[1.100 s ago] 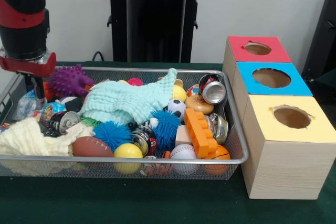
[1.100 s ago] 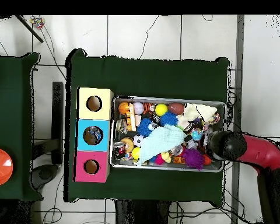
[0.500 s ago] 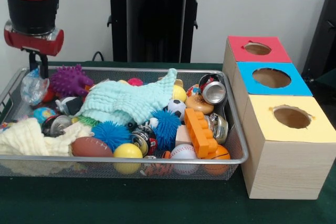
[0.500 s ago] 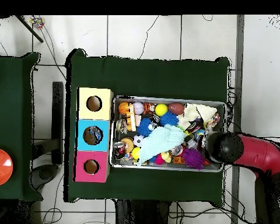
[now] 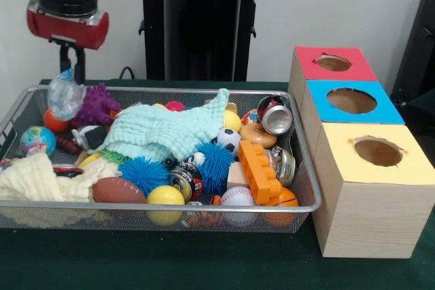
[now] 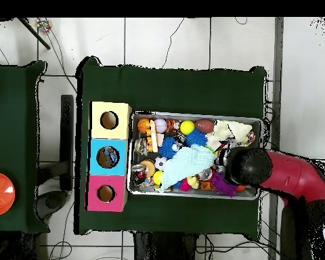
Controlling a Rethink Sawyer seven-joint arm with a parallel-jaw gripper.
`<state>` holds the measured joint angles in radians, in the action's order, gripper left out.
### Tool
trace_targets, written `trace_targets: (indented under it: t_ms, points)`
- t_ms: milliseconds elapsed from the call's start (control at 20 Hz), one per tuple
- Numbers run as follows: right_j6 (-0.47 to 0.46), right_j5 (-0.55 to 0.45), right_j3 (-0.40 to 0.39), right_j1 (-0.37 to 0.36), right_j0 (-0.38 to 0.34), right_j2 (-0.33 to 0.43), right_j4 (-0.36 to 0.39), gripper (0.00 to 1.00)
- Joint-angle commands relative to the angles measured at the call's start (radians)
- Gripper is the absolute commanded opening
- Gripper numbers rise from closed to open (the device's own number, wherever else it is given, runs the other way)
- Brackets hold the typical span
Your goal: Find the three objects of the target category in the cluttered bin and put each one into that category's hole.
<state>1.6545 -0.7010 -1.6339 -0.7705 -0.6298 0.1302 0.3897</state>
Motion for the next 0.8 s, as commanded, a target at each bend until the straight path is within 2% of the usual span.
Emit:
trace_targets:
  t_ms: [50,350,550,800]
  points:
    - [0.252,-0.068,-0.122,-0.044,0.098,-0.02,-0.122,0.0]
    - [0.244,-0.053,-0.145,-0.053,0.175,-0.047,-0.179,0.0]
    - [0.274,-0.046,-0.18,-0.059,0.233,-0.063,-0.232,0.0]
    - [0.35,-0.034,-0.178,-0.053,0.349,-0.116,-0.283,0.0]
